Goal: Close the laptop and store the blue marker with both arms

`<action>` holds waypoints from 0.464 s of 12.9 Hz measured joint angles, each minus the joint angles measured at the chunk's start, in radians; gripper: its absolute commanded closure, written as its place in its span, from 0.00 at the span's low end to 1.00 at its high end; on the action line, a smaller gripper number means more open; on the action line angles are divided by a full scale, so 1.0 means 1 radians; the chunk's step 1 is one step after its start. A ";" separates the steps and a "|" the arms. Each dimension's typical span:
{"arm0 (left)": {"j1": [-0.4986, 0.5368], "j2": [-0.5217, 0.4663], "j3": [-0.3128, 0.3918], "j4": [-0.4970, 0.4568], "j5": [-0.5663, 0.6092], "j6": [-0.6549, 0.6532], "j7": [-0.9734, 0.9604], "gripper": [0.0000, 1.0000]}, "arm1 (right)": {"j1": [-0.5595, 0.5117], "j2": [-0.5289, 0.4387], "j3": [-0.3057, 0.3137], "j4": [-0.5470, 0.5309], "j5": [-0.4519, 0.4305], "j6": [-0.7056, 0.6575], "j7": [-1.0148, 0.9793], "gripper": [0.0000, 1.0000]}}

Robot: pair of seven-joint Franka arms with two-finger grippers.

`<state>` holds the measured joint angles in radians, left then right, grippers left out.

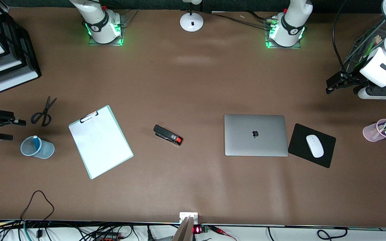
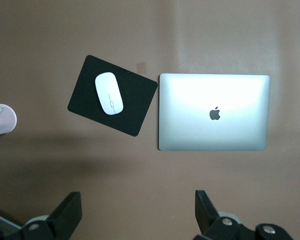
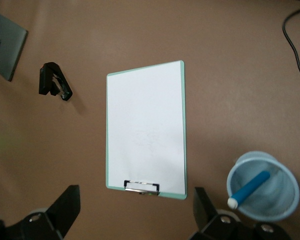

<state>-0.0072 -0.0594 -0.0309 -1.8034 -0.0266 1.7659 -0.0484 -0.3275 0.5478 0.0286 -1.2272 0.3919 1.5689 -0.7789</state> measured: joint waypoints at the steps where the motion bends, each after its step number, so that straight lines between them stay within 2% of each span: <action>1: -0.001 -0.004 0.000 -0.001 0.000 0.001 0.002 0.00 | 0.027 -0.028 0.001 0.000 -0.038 -0.020 0.096 0.00; 6: -0.018 -0.030 0.030 -0.038 0.000 0.018 0.014 0.00 | 0.195 -0.174 0.003 -0.014 -0.244 -0.153 0.554 0.00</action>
<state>-0.0251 -0.0899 -0.0004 -1.8412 -0.0265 1.7840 -0.0342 -0.1327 0.3737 0.0320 -1.2415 0.1482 1.4160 -0.2247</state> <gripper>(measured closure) 0.000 0.000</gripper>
